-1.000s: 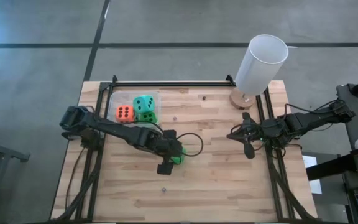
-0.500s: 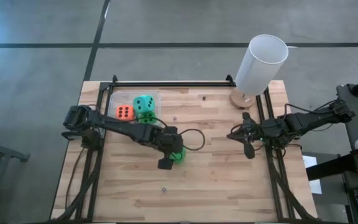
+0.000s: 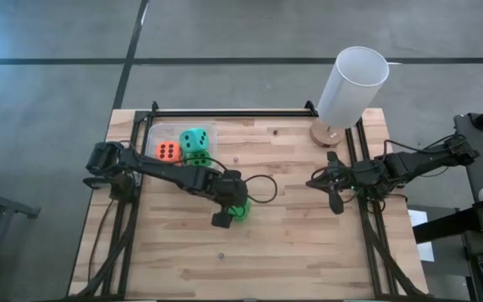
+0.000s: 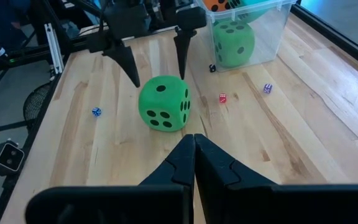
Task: Pick & Place Dice
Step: Put the green large dice into the transparent bin
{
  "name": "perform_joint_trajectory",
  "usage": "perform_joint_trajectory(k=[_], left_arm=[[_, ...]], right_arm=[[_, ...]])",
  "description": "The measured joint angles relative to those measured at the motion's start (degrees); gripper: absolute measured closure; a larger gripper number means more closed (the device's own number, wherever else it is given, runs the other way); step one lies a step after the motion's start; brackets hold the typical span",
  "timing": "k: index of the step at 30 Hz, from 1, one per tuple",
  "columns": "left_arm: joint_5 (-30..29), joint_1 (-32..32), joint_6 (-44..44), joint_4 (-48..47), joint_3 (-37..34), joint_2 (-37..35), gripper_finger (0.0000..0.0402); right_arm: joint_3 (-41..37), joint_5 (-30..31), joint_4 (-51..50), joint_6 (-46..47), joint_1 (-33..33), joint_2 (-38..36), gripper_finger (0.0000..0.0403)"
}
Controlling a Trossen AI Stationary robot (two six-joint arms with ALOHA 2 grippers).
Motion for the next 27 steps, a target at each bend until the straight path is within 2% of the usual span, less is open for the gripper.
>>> perform_joint_trajectory(k=[15, 27], left_arm=[[2.54, 0.32, 0.43, 0.26, -0.61, 0.64, 0.0002], [0.9, 0.62, 1.88, 0.85, -0.42, 1.36, 0.0002]], right_arm=[[0.0, 0.02, -0.01, 0.0, 0.01, 0.0, 0.0394], [0.0, 0.04, 0.0, 0.0, 0.01, 0.0, 0.0394]])
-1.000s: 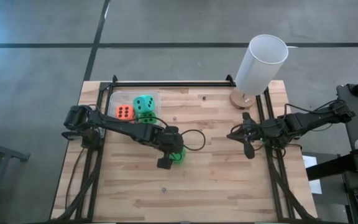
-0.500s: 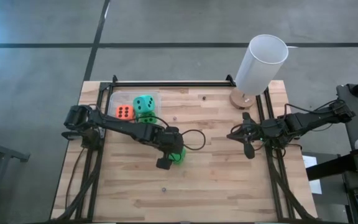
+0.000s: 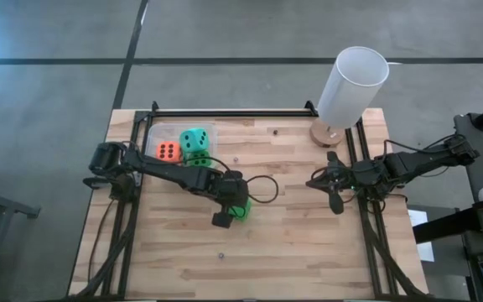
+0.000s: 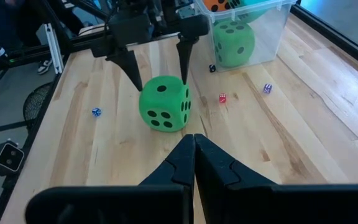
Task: Pick & Place Dice
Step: Put the green large dice into the transparent bin
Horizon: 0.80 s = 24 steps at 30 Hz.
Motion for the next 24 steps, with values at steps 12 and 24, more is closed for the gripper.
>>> perform_joint_trajectory(k=[12, 24], left_arm=[[1.88, 0.7, -1.53, 2.11, -1.88, 0.0, 0.0002], [2.25, 0.79, -2.16, 3.64, -3.43, -0.09, 0.0002]], right_arm=[[0.0, 0.0, 0.01, 0.0, -0.01, 0.0, 0.0394], [0.0, 0.0, 0.0, -0.02, 0.01, 0.0, 0.0394]])
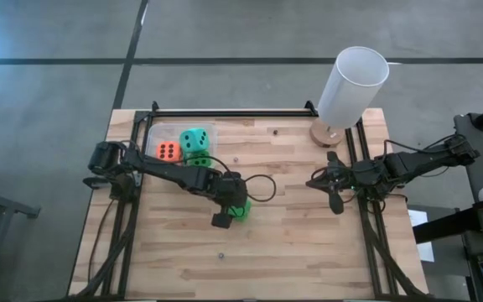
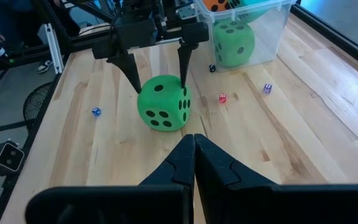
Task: Pick & Place Dice
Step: Put the green large dice into the transparent bin
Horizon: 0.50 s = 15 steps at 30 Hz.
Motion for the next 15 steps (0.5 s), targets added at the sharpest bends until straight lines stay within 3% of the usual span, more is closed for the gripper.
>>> perform_joint_trajectory(k=[15], left_arm=[[-2.89, 0.17, -1.73, 0.85, -1.21, -0.02, 0.0003]], right_arm=[[0.0, -0.01, -0.02, 0.0, 0.0, 0.0, 0.0394]])
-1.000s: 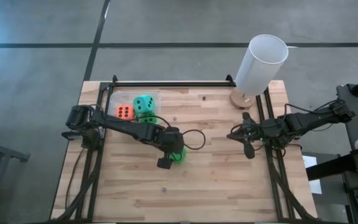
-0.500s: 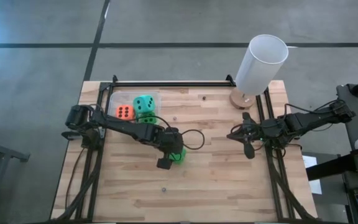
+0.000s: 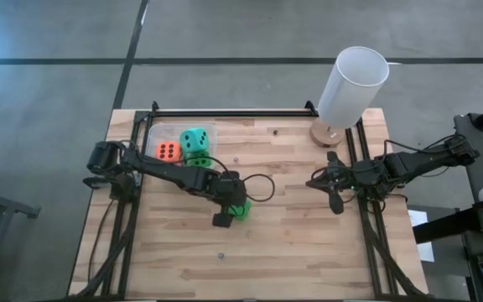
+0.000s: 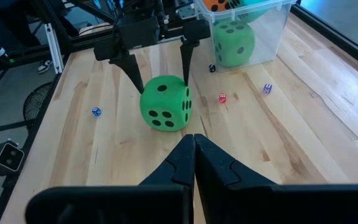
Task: Pick & Place Dice
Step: Put the green large dice into the transparent bin
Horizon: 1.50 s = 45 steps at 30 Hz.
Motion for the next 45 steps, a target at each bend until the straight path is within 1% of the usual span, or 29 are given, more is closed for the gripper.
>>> perform_joint_trajectory(k=[8, 24, 31, 37, 41, 45], left_arm=[[-0.26, 0.07, -1.31, 2.73, -2.18, -0.13, 0.0006], [-0.74, 0.07, -2.31, 3.06, -2.29, -0.11, 0.0004], [-1.59, 0.07, -2.32, 3.04, -2.34, -0.11, 0.0016], [-3.68, 0.07, -2.36, 3.08, -2.34, -0.11, 0.0036], [-3.76, 0.07, -2.36, 3.08, -2.34, -0.11, 0.0048], [-3.74, 0.07, -2.36, 3.08, -2.34, -0.11, 0.0052]], right_arm=[[0.0, 0.0, 0.02, 0.01, -0.01, 0.0, 0.0394], [0.0, 0.01, 0.02, 0.01, -0.02, 0.0, 0.0394], [0.0, 0.0, 0.02, 0.02, -0.02, -0.01, 0.0394], [0.0, 0.01, 0.0, 0.0, -0.02, 0.0, 0.0394], [0.0, 0.0, 0.01, 0.01, -0.02, 0.0, 0.0394], [0.0, 0.0, 0.0, 0.02, -0.01, 0.0, 0.0394]])
